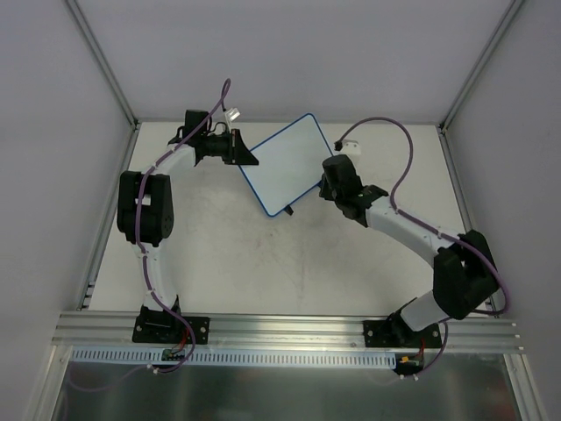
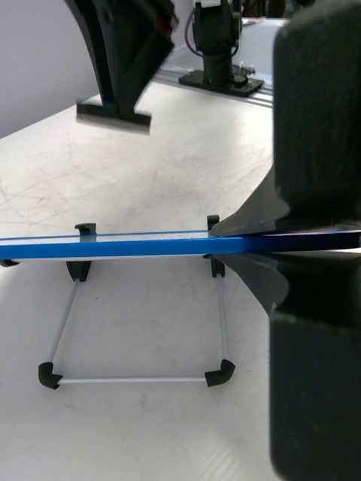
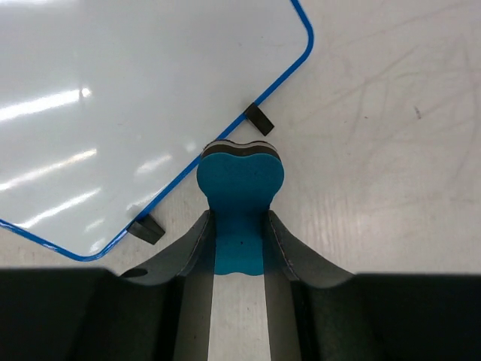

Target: Erase the whiteboard

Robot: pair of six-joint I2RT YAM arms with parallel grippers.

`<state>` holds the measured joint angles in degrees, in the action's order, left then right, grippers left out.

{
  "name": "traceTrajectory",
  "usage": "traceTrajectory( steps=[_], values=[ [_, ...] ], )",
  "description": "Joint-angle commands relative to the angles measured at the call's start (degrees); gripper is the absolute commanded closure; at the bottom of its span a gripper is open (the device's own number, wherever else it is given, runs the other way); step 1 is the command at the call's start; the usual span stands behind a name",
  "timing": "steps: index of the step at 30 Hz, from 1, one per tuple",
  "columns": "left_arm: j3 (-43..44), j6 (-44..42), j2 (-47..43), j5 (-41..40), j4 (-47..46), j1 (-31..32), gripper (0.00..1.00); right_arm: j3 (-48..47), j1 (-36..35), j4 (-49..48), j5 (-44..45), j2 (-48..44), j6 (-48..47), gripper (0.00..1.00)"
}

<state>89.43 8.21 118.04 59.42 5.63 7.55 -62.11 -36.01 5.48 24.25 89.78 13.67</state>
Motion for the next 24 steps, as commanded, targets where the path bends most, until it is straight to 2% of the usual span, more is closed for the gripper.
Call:
traceTrajectory(
  steps=[1, 3, 5, 8, 10, 14, 16, 17, 20, 21, 24],
  values=[
    [-0.40, -5.48, -0.26, -0.88, 2.54, 2.12, 0.89, 1.90, -0.90, 3.21, 3.87, -6.71, -5.23, 1.00],
    [-0.22, -5.31, -0.18, -0.88, 2.55, 2.03, 0.84, 1.81, -0.82, 10.65, 5.27, -8.91, -6.02, 1.00],
    [-0.04, -4.96, -0.09, -0.71, 2.63, 1.94, 0.68, 2.16, -0.03, 14.63, 5.02, -10.23, -6.55, 1.00],
    [-0.13, -4.69, -0.26, -0.62, 2.63, 1.76, 0.54, 5.06, 3.92, 18.25, -1.03, -12.52, -6.82, 1.00],
    [-0.13, -4.69, -0.35, -0.53, 2.63, 1.68, 0.53, 7.25, 7.87, 18.60, -6.83, -13.22, -7.17, 0.99],
    [-0.04, -4.52, -0.70, -0.18, 2.63, 1.50, 0.52, 8.76, 12.01, 19.66, -9.66, -10.77, -8.75, 0.96],
    [-0.13, -4.43, -0.88, -0.18, 2.63, 1.41, 0.46, 8.41, 13.15, 20.71, -10.80, -8.93, -9.54, 0.94],
    [-0.22, -4.43, -0.97, -0.27, 2.63, 1.33, 0.40, 8.06, 13.42, 20.89, -11.24, -7.18, -9.71, 0.92],
    [-0.66, -4.25, -1.93, -1.23, 2.63, 0.89, 0.23, 7.53, 13.77, 20.81, -13.26, -4.79, -10.33, 0.76],
    [-0.92, -4.08, -2.20, -1.58, 2.55, 0.54, 0.20, 6.83, 13.86, 20.80, -13.87, -3.13, -10.42, 0.59],
    [-1.27, -1.80, -2.90, -2.64, 2.55, -0.34, 0.14, 5.68, 13.95, 21.42, -13.97, -1.71, -10.77, 0.29]
  ],
)
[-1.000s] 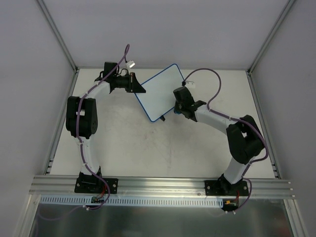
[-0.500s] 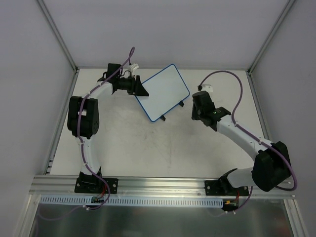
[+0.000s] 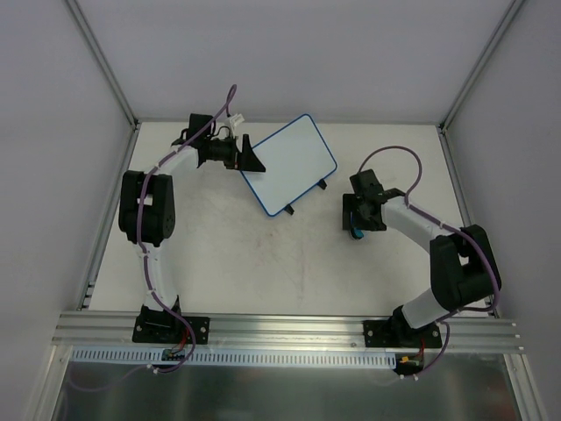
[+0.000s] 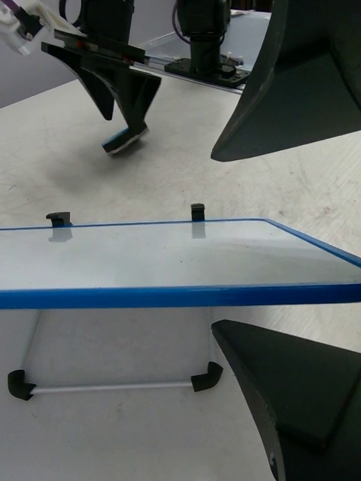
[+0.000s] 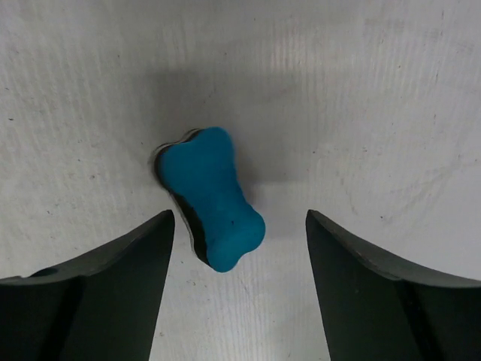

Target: Erase the whiteboard

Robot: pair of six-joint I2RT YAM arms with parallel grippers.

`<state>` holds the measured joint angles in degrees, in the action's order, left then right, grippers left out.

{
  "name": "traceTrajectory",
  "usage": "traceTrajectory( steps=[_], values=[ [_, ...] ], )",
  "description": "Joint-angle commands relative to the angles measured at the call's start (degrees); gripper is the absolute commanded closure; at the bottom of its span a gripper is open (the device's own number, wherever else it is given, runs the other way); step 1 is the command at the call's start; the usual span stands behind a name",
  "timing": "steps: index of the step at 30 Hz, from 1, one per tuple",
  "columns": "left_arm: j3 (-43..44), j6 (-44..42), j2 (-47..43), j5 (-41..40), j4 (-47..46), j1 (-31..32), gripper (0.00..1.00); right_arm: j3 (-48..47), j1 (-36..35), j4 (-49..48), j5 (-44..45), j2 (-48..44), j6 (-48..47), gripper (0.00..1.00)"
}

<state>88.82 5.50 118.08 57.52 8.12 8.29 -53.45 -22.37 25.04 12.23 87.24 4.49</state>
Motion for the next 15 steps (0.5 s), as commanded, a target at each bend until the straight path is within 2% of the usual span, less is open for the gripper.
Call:
traceTrajectory(
  steps=[1, 3, 4, 6, 15],
  values=[
    [-0.66, 2.14, -3.03, -0.74, 0.14, -1.78, 0.10, -2.97, 0.14, 1.77, -1.86, 0.82, -1.77, 0.24],
    [-1.01, 3.20, -3.47, -1.70, 0.14, -2.84, 0.05, -2.97, 0.22, 1.77, -1.42, 0.65, -2.20, 0.09],
    [-1.19, 3.99, -3.47, -1.79, 0.14, -3.19, 0.04, -3.06, 0.22, 1.86, -1.33, 0.74, -2.38, 0.08],
    [-1.54, 4.78, -3.74, -2.76, 0.14, -3.63, 0.01, -3.06, 0.31, 1.77, -1.07, 0.91, -2.47, 0.06],
    [-4.00, 7.16, -7.69, -6.01, 0.14, -5.57, 0.01, -1.48, 0.31, -0.94, -3.16, -4.35, -3.87, 0.04]
  ],
)
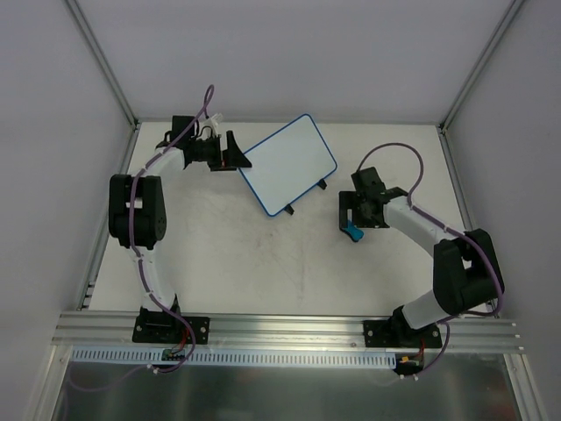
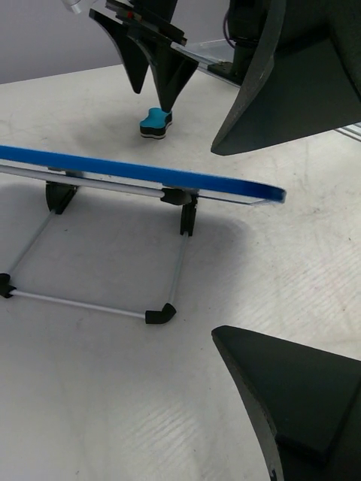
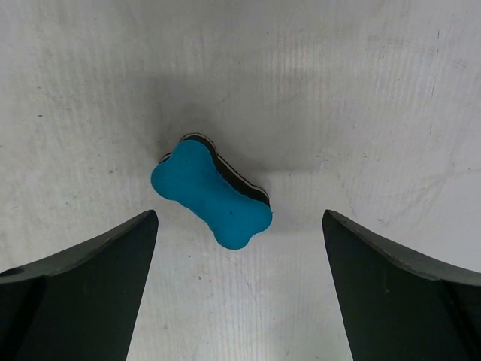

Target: Erase the whiteboard

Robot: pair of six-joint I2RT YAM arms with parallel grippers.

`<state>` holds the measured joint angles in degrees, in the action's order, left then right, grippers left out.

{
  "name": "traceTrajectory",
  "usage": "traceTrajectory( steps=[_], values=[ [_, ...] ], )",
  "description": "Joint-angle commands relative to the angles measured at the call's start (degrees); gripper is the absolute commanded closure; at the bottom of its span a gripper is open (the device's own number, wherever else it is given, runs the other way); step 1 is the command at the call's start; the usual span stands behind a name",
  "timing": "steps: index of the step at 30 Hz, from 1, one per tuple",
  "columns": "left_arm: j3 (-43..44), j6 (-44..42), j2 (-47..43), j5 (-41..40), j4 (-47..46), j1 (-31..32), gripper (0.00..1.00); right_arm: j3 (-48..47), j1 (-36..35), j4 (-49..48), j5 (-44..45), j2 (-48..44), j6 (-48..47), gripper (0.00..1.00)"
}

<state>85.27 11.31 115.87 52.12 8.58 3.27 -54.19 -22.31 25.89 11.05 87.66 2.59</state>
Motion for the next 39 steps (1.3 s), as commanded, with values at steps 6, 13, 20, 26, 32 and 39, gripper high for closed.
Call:
traceTrajectory(
  steps=[6, 13, 20, 26, 32, 39],
  values=[
    [-2.13, 2.66, -9.87, -2.11, -0.32, -1.95, 0.01, 0.40, 0.59, -3.91, -4.54, -11.79, -5.22, 0.03],
    [-7.30, 5.56, -17.60, -6.23, -0.32, -2.92, 0.01, 5.14, 1.91, -9.71, -8.24, -21.99, -5.23, 0.02],
    [-12.85, 6.79, -28.05, -10.19, -0.32, -4.23, 0.01, 10.07, 2.00, -13.41, -1.47, -33.15, -6.98, 0.01],
    [-17.07, 7.06, -38.33, -12.21, -0.32, -4.15, 0.01, 11.13, 2.44, -14.02, -2.79, -35.36, -6.28, 0.01],
    [-22.69, 9.34, -48.79, -12.04, -0.32, -4.15, 0.01, 12.79, 2.44, -14.46, -2.70, -40.45, -5.75, 0.01],
    [-32.98, 11.89, -62.68, -13.88, -0.49, -3.97, 0.01, 17.28, 2.44, -14.73, -1.56, -47.93, -7.42, 0.01]
  ],
)
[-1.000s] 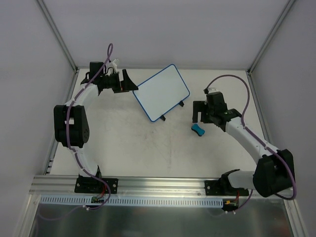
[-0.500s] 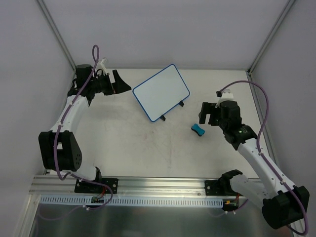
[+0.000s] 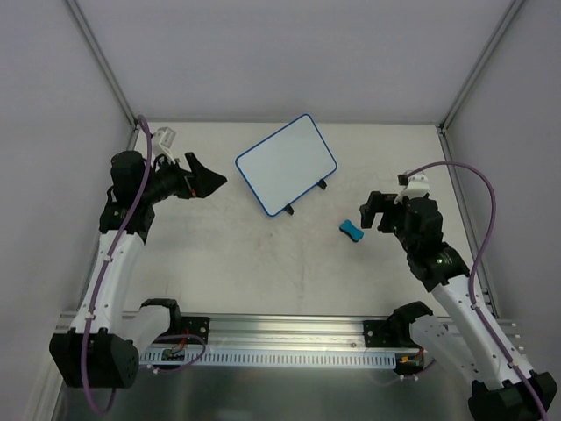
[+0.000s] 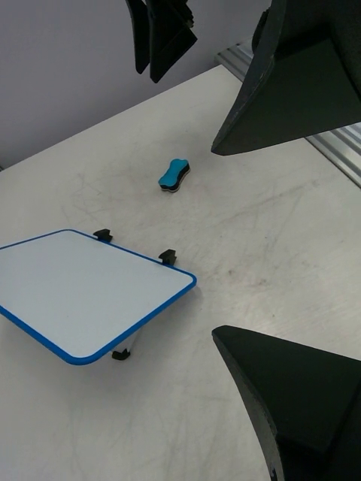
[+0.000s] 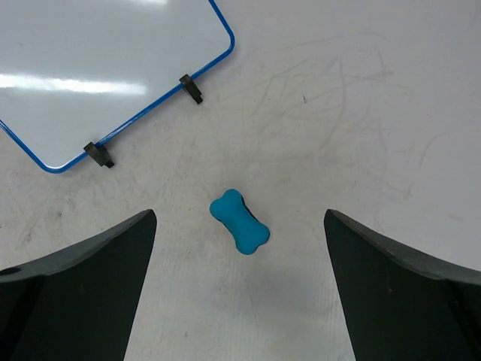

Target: Erase the whiteboard

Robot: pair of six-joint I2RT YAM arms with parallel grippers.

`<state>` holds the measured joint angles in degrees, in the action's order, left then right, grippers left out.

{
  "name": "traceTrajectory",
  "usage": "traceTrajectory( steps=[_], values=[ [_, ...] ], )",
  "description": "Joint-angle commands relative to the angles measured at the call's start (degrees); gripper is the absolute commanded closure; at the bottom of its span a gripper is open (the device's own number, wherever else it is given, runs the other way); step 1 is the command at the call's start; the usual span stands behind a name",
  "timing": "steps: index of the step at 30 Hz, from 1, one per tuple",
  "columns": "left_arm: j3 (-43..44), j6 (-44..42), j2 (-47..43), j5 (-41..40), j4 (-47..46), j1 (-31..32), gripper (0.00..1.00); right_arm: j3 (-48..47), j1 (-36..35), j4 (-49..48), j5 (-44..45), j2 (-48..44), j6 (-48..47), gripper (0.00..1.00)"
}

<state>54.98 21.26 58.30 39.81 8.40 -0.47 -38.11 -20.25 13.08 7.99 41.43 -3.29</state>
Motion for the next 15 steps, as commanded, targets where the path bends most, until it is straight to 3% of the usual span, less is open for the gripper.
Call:
traceTrajectory(
  steps=[1, 11, 15],
  values=[
    [-6.17, 1.77, -6.61, -2.36, -0.32, -0.32, 0.01, 1.54, 0.39, -1.92, 1.59, -1.96, -1.46, 0.01],
    [-15.95, -3.23, -25.32, -4.21, -0.23, -0.32, 0.01, 4.44, 0.39, -1.83, 0.01, -5.21, -0.23, 0.01],
    [-18.50, -3.94, -29.03, -5.10, -0.06, -0.32, 0.01, 4.80, 0.39, -1.66, -0.17, -6.97, -0.58, 0.01]
  ],
)
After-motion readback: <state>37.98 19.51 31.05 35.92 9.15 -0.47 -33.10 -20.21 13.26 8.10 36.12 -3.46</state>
